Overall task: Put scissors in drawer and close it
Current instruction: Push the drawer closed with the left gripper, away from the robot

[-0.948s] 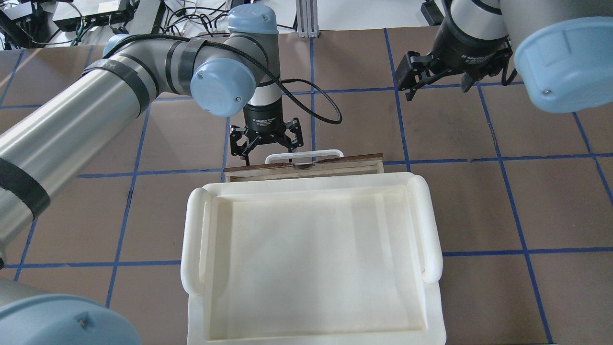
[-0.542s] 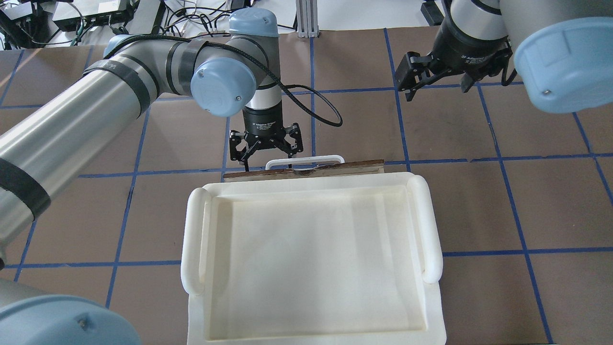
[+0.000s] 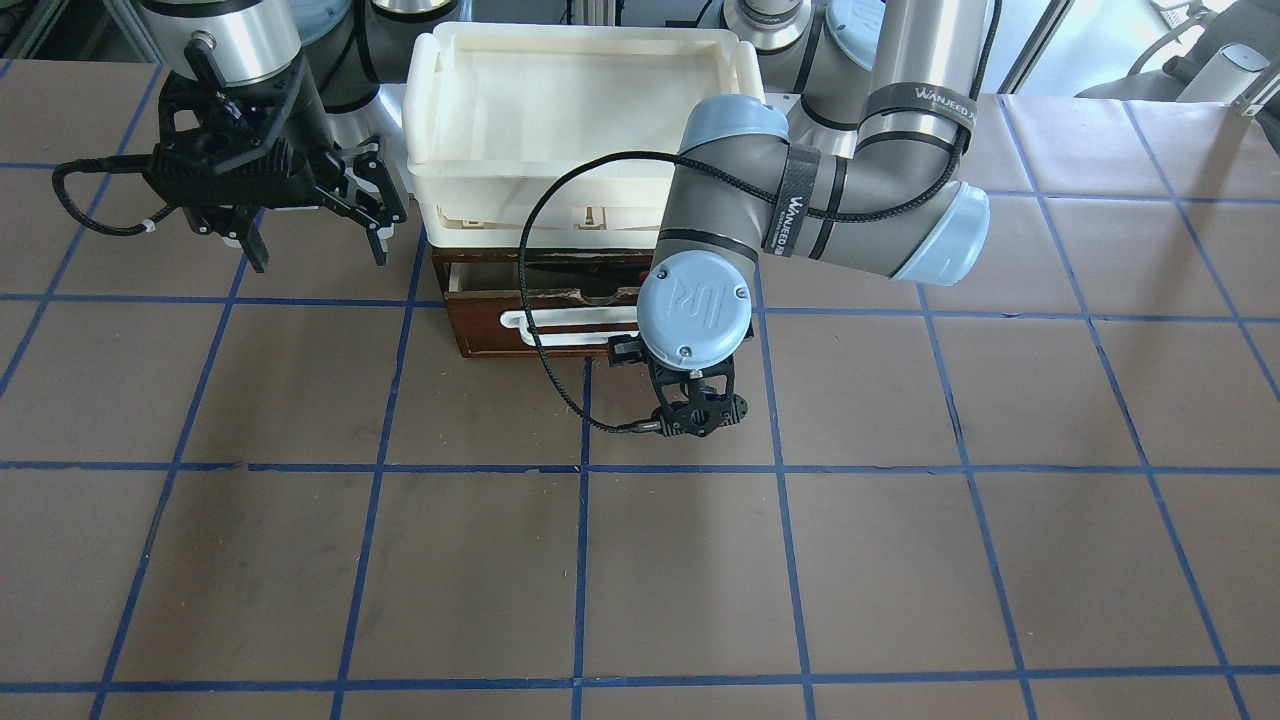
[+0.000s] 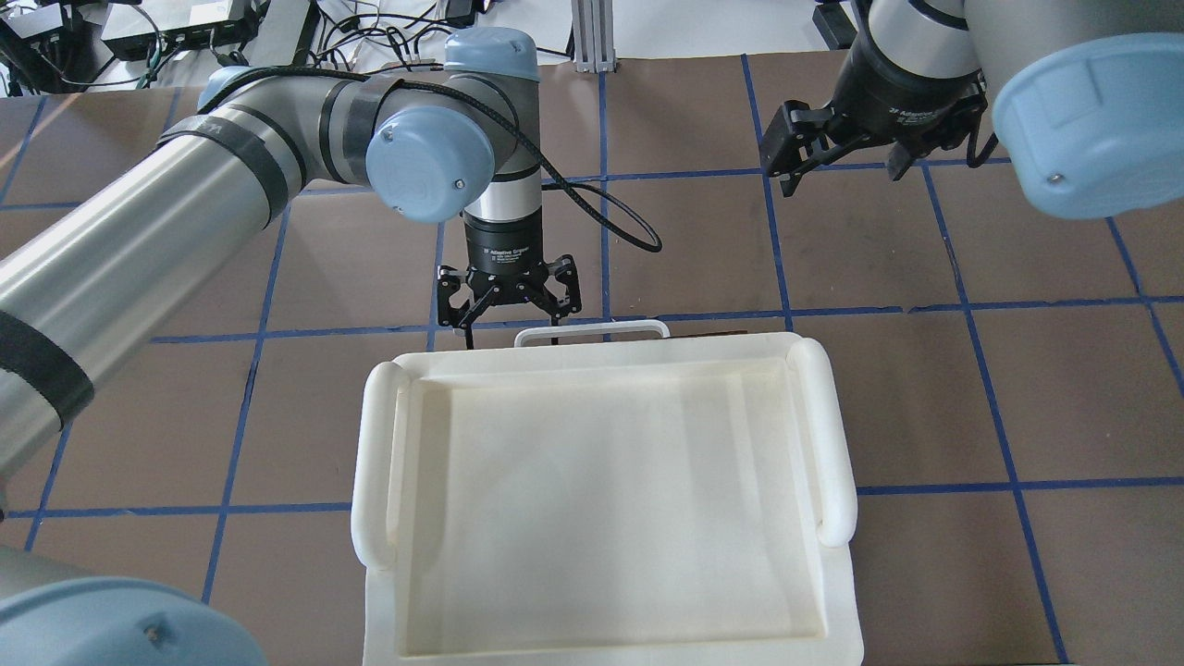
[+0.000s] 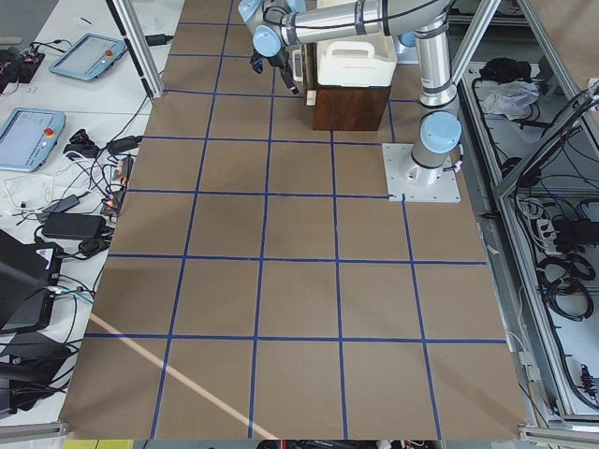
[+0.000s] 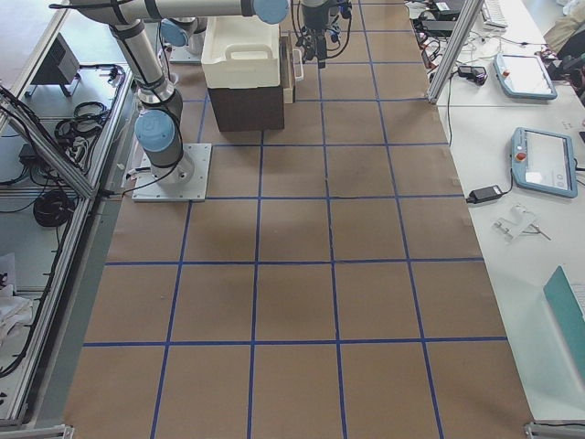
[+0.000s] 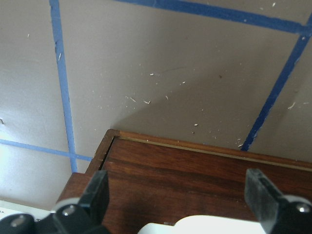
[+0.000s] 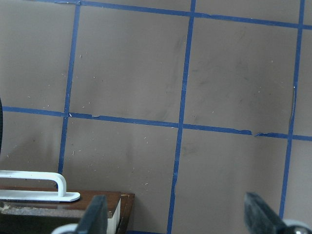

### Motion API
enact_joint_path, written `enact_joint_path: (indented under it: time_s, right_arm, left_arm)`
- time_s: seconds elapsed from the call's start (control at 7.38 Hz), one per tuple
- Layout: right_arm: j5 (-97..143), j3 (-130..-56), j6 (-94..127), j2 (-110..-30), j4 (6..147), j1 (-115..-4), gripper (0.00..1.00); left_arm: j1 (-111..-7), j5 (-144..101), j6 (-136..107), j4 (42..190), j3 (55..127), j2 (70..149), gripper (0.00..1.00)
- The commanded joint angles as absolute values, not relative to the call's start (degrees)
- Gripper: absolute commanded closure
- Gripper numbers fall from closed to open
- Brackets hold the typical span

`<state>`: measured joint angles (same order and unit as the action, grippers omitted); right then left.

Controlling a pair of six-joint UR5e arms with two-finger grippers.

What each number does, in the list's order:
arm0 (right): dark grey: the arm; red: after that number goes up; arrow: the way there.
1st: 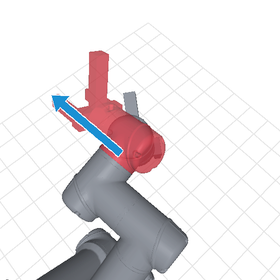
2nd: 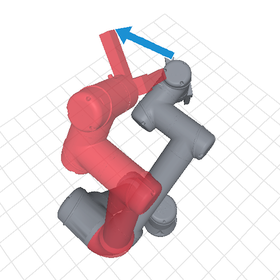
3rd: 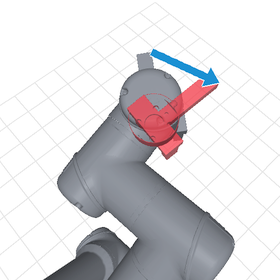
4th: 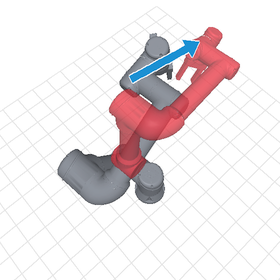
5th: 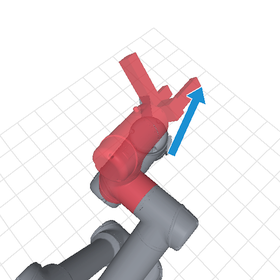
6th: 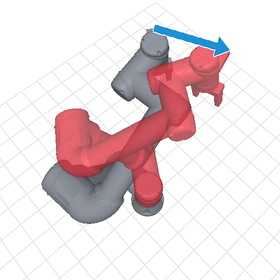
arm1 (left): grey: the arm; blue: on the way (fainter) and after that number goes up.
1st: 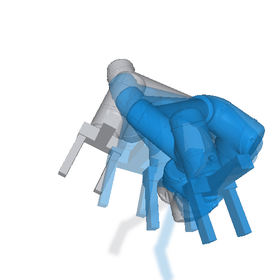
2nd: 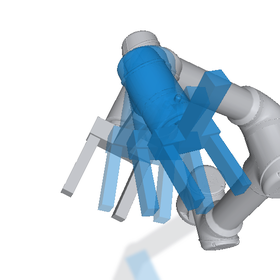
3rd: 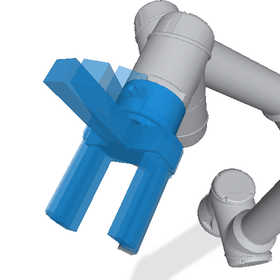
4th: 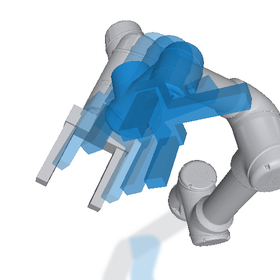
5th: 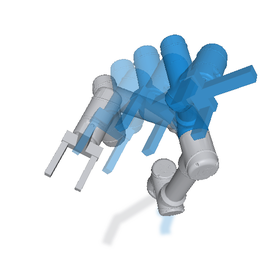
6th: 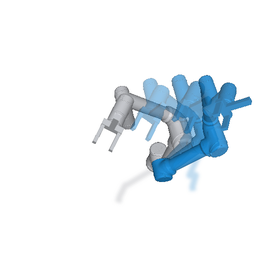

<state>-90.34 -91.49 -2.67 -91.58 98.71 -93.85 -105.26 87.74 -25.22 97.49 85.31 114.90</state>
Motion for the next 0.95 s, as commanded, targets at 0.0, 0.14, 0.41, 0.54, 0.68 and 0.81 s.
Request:
enact_joint_path:
  time_s: [0.0,0.14,0.41,0.54,0.68,0.81]
  right_arm:
    - [-90.4,-91.5,-2.6,-91.6,98.7,-93.8,0.00]
    - [-90.4,-91.5,-2.6,-91.6,98.5,-93.9,0.00]
    - [-90.4,-91.5,-2.6,-91.6,98.5,-93.8,0.00]
    - [-90.4,-91.5,-2.5,-91.6,98.5,-93.9,0.00]
    - [-90.4,-91.5,-2.4,-91.6,98.4,-93.8,0.00]
    - [-90.4,-91.5,-2.4,-91.6,98.4,-93.9,0.00]
  left_arm:
    - [-105.4,87.7,-25.2,99.0,85.7,115.0,0.00]
    - [-105.4,87.7,-25.2,99.7,85.8,115.0,0.00]
    - [-105.8,87.7,-25.3,100.6,85.9,115.1,0.00]
    - [-106.3,87.7,-25.3,100.8,85.9,115.3,0.00]
    - [-106.5,87.6,-25.3,101.4,85.9,115.1,0.00]
    - [-106.6,87.7,-25.3,101.5,85.9,115.3,0.00]
